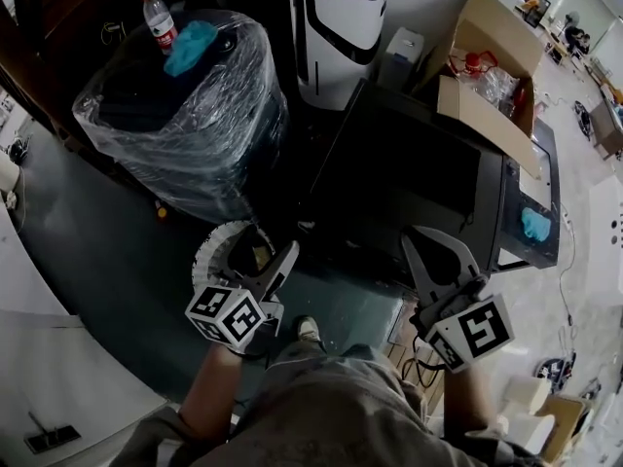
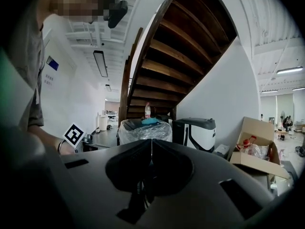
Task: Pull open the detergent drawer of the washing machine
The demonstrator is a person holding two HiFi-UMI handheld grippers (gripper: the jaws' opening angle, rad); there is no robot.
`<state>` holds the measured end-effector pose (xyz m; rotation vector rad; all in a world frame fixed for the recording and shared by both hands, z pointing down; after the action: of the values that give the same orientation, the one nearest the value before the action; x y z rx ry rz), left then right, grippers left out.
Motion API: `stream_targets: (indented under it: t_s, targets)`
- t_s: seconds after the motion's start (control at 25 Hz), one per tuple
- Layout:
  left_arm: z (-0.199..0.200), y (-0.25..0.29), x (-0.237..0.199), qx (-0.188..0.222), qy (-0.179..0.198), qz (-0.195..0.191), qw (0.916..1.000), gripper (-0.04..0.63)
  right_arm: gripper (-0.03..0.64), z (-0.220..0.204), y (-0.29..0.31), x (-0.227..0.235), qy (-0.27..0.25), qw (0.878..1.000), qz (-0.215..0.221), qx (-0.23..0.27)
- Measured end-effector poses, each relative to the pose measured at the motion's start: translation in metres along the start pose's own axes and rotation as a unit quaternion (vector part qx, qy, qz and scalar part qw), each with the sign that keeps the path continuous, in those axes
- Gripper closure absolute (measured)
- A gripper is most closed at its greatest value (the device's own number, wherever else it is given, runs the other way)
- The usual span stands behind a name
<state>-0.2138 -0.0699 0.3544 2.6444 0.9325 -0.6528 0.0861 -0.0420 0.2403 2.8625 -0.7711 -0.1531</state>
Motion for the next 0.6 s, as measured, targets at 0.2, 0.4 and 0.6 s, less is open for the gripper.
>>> stream_targets:
  t_s: [0.2, 0.4, 0.6]
  targets:
    - [-0.025, 0.012, -0.023, -0.010, -0.056, -0.018, 0.9982, 0.198, 0.586, -0.014, 0.016, -0.005, 0.010, 1.000, -0.010, -0.019]
    - [-0.052, 0.024, -0.036, -0.032, -0.108, -0.031, 0.9932, 0.198, 0.586, -0.033, 0.027, -0.010, 0.009, 0.999, -0.010, -0.040]
    - [-0.083, 0.038, -0.044, -0.039, -0.161, -0.034, 0.9856, 0.195, 0.586, -0.052, 0.027, -0.004, 0.020, 0.998, -0.008, -0.059]
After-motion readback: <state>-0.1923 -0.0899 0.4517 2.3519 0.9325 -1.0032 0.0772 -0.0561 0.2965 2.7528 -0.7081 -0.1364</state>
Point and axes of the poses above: the fingertips, and each gripper's own axes: y forward along the fingers, x to its right, z out of its top, the point moved 10 cm from there along -y, backward along the fingers, and after that the axes turned 7 degrees about -z, right-handed, at the moved point
